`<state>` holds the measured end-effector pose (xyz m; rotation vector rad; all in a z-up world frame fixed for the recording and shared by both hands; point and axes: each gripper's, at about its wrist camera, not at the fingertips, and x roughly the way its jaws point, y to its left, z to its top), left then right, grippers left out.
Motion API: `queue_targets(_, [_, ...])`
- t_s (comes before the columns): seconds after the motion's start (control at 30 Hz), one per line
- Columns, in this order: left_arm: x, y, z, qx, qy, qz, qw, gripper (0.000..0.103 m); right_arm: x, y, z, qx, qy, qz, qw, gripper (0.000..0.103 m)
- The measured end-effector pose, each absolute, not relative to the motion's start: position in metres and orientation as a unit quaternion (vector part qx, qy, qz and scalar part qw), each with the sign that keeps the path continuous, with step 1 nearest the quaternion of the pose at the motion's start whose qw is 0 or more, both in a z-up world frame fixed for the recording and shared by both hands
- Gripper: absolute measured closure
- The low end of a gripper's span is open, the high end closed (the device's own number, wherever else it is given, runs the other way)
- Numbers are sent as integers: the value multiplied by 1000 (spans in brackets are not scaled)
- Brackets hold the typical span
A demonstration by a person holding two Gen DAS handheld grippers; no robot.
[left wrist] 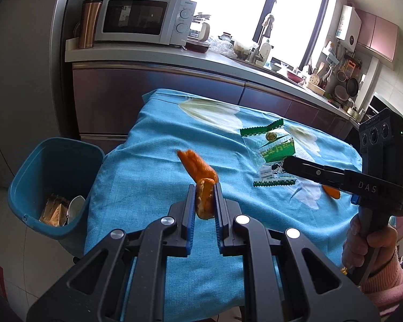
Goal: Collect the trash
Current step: 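Carry the clear wrapper and orange peel over the teal bin with both tools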
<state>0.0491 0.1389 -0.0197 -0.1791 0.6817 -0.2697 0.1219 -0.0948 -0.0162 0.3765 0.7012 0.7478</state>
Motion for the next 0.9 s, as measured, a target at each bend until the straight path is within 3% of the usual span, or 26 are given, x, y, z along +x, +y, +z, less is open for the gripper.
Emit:
queue_targets(0.5, [48, 152, -38, -84, 359, -119, 922, 91, 122, -78, -17, 168, 343, 369, 848, 101])
queue_targets(0.9, [43, 153, -64, -62, 380, -108, 916, 71, 122, -72, -22, 162, 352, 372, 843, 101])
